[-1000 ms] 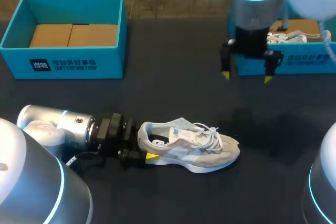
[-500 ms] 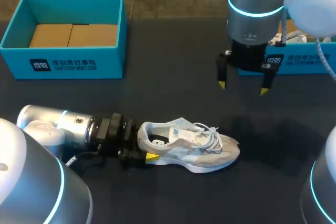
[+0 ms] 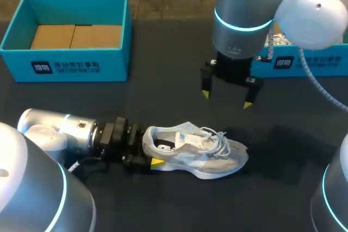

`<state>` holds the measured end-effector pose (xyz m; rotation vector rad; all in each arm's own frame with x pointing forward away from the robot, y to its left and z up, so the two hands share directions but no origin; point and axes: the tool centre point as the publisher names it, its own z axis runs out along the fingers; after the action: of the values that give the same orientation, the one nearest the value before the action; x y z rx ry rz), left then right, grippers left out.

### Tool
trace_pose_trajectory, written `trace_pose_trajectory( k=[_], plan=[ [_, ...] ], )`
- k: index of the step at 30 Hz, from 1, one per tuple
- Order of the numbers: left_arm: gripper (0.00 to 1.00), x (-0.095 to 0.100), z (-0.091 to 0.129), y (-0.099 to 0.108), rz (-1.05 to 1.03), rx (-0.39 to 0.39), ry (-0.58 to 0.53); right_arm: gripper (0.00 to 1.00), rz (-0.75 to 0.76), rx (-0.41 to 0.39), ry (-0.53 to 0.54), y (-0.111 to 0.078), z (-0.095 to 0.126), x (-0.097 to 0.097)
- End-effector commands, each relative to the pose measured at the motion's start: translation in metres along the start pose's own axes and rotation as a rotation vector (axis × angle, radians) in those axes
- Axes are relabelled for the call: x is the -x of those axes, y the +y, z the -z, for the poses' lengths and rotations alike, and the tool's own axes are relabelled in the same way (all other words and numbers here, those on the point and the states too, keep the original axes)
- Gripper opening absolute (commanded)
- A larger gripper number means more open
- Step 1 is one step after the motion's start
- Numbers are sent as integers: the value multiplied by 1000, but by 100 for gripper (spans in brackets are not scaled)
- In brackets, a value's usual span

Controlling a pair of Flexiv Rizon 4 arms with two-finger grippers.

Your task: Take the shoe out of the shoebox, open the shoe tongue, remove and reinsert the insole, then place the shoe into the shoebox

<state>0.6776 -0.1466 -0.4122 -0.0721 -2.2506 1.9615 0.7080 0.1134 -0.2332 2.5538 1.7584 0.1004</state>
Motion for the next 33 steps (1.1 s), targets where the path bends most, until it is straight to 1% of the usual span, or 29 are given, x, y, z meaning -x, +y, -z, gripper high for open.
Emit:
trace_pose_trajectory(
  k=[1, 9, 11, 12, 13, 14, 18, 20, 21, 23, 25, 26, 27, 28, 30, 31, 33],
  plan=[
    [0, 0, -1, 1, 0, 0, -3, 100, -104, 26, -83, -18, -13, -45],
    [0, 0, -1, 1, 0, 0, -3, 100, -104, 26, -83, -18, -13, -45],
    [0, 0, -1, 1, 0, 0, -3, 100, -72, 28, -104, -18, -15, -56],
    [0, 0, -1, 1, 0, 0, -3, 100, -83, 8, -137, -20, -20, -65],
    [0, 0, -1, 1, 0, 0, -3, 100, -75, 1, -156, -22, -23, -70],
    [0, 0, -1, 1, 0, 0, -3, 100, -49, -4, -158, -28, -29, -78],
    [0, 0, -1, 1, 0, 0, -3, 100, -29, -20, -182, -45, -40, -95],
    [0, 0, -1, 1, 0, 0, -3, 100, -64, -23, -223, -52, -42, -100],
    [0, 0, -1, 1, 0, 0, -3, 100, -55, -17, -226, -56, -42, -103],
    [0, 0, -1, 1, 0, 0, -3, 100, -55, -10, -252, -60, -43, -106],
    [0, 0, -1, 1, 0, 0, -3, 100, -49, -21, -274, -64, -46, -109],
    [0, 0, -1, 1, 0, 0, -3, 100, -61, -30, -311, -65, -48, -111],
    [0, 0, -1, 1, 0, 0, -3, 100, -55, -32, -311, -65, -50, -111],
    [0, 0, -1, 1, 0, 0, -3, 100, -44, -34, -314, -66, -51, -111],
    [0, 0, -1, 1, 0, 0, -3, 100, -58, -41, -356, -67, -54, -111],
    [0, 0, -1, 1, 0, 0, -3, 100, -51, -42, -355, -67, -55, -110],
    [0, 0, -1, 1, 0, 0, -3, 100, -66, -50, -395, -68, -57, -108]
  ],
)
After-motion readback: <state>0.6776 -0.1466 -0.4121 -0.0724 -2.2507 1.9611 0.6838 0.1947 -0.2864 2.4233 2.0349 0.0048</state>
